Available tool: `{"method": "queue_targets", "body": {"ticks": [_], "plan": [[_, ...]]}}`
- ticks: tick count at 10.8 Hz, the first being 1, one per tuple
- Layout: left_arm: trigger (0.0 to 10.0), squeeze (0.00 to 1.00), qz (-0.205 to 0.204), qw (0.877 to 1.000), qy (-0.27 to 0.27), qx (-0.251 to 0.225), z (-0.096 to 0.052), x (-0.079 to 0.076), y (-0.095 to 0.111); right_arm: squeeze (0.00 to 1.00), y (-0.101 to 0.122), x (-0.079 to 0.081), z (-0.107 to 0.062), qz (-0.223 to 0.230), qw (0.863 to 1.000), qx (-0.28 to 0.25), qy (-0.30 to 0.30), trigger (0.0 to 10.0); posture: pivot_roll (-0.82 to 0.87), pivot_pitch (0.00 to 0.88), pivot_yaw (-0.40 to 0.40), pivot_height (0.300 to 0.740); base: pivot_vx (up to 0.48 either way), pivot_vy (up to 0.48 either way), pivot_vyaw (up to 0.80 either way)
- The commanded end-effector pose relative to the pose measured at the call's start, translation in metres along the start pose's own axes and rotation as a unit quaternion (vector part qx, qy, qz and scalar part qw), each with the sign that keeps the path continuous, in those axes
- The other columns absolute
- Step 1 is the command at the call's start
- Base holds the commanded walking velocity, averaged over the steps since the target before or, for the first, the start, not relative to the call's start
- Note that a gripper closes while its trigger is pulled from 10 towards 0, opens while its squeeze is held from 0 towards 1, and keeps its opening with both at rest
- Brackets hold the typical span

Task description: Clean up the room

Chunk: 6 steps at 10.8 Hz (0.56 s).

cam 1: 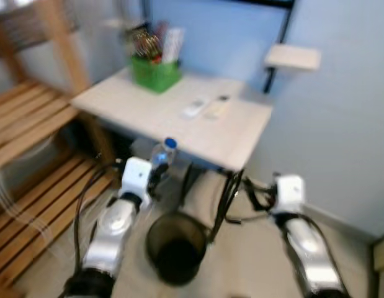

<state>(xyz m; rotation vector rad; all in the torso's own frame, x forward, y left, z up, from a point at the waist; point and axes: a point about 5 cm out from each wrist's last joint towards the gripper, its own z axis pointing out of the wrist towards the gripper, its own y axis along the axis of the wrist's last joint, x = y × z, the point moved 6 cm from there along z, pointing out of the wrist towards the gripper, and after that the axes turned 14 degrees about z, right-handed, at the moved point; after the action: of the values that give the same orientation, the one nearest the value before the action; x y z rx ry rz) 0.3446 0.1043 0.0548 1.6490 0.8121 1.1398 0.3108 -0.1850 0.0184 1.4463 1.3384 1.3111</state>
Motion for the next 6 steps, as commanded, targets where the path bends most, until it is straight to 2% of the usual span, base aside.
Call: {"method": "queue_targets", "body": {"ticks": [1, 2, 3, 5, 6], "plan": [[10.0, 0.0, 0.012, 1.0, 0.003, 0.001, -0.001, 0.005, -0.001, 0.0, 0.009, 0.009, 0.006, 0.002, 1.0, -0.014, 0.012, 10.0, -0.09, 0.0, 0.027, 0.74, 0.0, 0.0, 0.0], [10.0, 0.0, 0.015, 1.0, -0.007, 0.003, 0.0, 0.003, -0.004, 0.0, 0.008, 0.008, 0.004, 0.003, 1.0, -0.013, 0.011, 10.0, -0.09, 0.0, 0.027, 0.74, 0.0, 0.0, 0.0], [10.0, 0.0, 0.03, 0.999, -0.03, 0.002, 0.006, -0.006, -0.007, 0.0, 0.006, 0.009, 0.002, 0.003, 1.0, -0.01, 0.011, 10.0, -0.09, 0.0, 0.02, 0.74, 0.0, 0.0, 0.0], [10.0, 0.0, 0.062, 0.995, -0.059, 0.052, 0.017, -0.022, -0.031, 0.0, 0.007, 0.006, -0.006, -0.002, 1.0, -0.007, 0.014, 10.0, -0.11, 0.0, 0.008, 0.74, 0.0, 0.0, 0.0], [10.0, 0.0, 0.088, 0.989, -0.051, 0.11, 0.017, -0.02, -0.054, 0.0, 0.009, -0.003, -0.018, -0.011, 1.0, 0.0, 0.019, 10.0, -0.16, 0.04, -0.006, 0.74, 0.0, 0.0, 0.0]]}}
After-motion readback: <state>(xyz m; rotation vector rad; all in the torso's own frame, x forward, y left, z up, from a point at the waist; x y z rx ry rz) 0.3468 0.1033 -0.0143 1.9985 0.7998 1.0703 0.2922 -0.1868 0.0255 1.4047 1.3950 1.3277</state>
